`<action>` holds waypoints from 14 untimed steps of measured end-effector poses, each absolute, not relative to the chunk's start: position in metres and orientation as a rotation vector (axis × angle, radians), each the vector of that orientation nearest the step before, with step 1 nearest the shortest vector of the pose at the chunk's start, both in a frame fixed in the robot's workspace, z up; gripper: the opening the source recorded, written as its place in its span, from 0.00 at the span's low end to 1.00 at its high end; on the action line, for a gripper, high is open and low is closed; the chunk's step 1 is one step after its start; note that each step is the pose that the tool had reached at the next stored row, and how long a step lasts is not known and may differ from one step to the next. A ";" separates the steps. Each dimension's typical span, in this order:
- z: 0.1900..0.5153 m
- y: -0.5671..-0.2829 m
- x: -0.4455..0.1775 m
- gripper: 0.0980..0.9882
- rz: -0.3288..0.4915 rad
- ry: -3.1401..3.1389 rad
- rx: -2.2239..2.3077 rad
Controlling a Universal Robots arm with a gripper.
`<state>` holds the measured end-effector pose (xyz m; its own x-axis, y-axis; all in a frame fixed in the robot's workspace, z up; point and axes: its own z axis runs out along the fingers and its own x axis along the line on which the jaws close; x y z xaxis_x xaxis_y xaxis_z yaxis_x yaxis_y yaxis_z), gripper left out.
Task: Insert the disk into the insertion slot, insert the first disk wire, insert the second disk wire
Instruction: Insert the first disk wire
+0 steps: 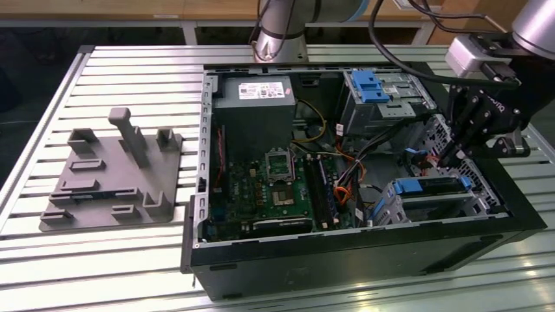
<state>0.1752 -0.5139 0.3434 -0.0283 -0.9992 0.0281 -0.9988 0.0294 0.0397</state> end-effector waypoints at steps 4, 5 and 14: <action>0.343 -0.515 0.170 0.07 -0.004 -2.226 2.168; 0.343 -0.516 0.170 0.07 -0.001 -2.226 2.174; 0.343 -0.519 0.168 0.07 0.007 -2.208 2.227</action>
